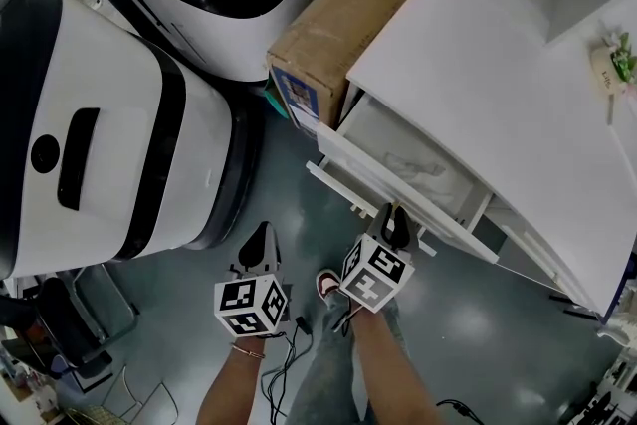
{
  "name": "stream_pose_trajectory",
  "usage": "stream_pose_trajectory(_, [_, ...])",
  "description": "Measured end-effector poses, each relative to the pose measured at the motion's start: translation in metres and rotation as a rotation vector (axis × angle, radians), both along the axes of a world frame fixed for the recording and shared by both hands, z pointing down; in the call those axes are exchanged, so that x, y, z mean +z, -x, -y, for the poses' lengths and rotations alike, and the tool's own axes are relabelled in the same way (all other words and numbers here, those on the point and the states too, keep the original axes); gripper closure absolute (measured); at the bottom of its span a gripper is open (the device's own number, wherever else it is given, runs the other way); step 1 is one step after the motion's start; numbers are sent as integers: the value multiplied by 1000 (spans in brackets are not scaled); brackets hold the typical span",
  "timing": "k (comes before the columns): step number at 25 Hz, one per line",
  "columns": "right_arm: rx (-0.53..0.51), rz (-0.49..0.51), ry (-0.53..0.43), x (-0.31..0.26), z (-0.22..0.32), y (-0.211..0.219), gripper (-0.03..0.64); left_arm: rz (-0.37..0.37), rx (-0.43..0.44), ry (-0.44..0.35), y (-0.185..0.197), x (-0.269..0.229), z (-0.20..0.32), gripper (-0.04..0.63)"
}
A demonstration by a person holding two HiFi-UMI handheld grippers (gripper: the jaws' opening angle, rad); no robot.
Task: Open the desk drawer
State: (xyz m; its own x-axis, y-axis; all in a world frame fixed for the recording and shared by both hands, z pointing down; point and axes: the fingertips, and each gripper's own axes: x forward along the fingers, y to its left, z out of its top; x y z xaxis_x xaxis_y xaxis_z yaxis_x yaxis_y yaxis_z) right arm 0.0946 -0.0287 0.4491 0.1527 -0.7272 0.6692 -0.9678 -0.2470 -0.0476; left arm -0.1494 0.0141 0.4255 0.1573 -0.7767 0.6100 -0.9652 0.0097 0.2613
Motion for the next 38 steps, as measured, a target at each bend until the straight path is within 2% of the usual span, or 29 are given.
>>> stream_pose_trajectory(21, [-49, 8, 16, 4, -33, 20, 531, 12, -107, 7, 33, 0, -53, 578])
stream_pose_trajectory(30, [-109, -5, 18, 2, -34, 23, 523, 12, -124, -5, 30, -6, -59, 578])
stream_pose_trajectory(38, [-143, 32, 60, 0, -33, 23, 522, 17, -135, -25, 27, -20, -63, 578])
